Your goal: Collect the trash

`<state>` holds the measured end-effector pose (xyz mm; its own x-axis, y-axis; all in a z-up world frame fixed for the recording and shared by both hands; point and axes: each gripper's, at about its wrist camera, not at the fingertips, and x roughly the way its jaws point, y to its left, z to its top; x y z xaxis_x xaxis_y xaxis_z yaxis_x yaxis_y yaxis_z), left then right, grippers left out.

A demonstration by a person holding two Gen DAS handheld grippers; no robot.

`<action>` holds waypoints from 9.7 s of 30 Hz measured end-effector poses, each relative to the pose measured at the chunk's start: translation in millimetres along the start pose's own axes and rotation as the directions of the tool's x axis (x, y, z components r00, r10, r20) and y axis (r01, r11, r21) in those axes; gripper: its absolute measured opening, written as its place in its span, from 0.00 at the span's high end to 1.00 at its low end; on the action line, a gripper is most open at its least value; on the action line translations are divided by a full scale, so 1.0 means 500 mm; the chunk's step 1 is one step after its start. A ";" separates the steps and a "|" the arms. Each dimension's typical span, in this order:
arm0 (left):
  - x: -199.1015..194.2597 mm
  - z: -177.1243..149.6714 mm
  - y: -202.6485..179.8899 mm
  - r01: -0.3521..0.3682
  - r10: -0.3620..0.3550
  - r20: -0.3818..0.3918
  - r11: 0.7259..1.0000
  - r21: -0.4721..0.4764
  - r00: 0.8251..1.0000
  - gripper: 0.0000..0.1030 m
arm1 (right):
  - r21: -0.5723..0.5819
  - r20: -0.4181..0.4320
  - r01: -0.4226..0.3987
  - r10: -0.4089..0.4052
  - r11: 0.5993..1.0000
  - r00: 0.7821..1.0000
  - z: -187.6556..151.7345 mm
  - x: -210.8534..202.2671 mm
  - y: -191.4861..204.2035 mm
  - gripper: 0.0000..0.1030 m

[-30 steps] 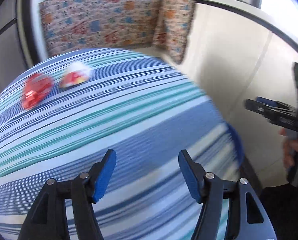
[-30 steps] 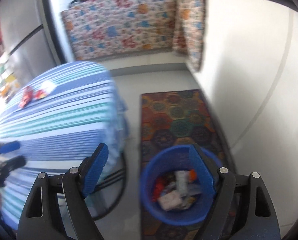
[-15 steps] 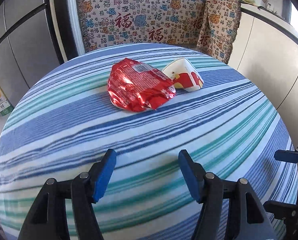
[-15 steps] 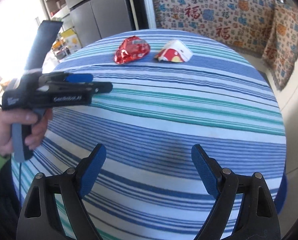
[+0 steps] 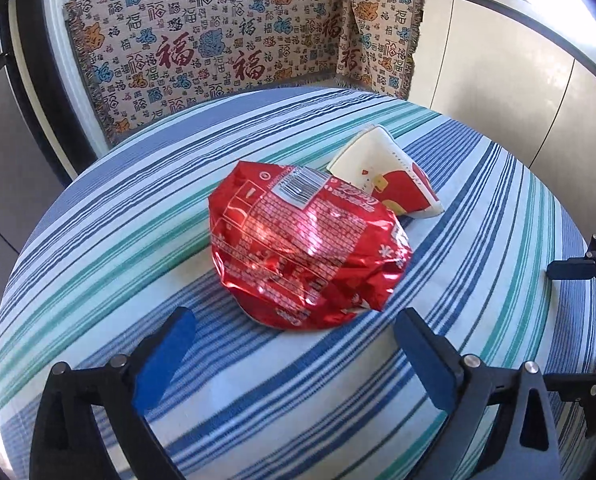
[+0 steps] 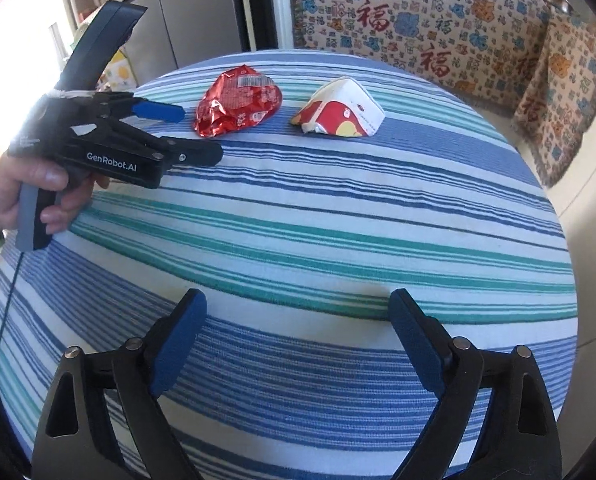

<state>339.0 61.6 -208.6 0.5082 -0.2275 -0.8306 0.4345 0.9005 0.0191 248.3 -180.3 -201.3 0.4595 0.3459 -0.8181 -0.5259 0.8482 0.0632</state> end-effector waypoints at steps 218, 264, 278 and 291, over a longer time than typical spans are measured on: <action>-0.208 -0.005 -0.956 0.083 -0.086 0.047 0.995 0.059 0.995 0.05 | 0.616 -0.056 0.377 -0.440 0.691 0.896 -0.553 -0.667 -0.381 0.00; -0.226 -0.001 -0.956 0.083 -0.086 0.040 0.994 0.064 0.996 0.05 | 0.619 -0.056 0.359 -0.417 0.699 0.907 -0.557 -0.665 -0.371 0.00; -0.224 -0.001 -0.958 0.085 -0.088 0.039 0.994 0.066 0.995 0.05 | 0.617 -0.055 0.357 -0.414 0.701 0.909 -0.554 -0.664 -0.369 0.00; -0.220 0.000 -0.958 0.090 -0.093 0.032 0.993 0.071 0.995 0.05 | 0.620 -0.057 0.355 -0.412 0.700 0.909 -0.554 -0.662 -0.369 0.00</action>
<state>74.9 -344.6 -126.4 0.4896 -0.3217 -0.8104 0.5298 0.8479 -0.0165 -5.0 -562.6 -100.7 0.5940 -0.0575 -0.8024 0.2390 0.9650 0.1078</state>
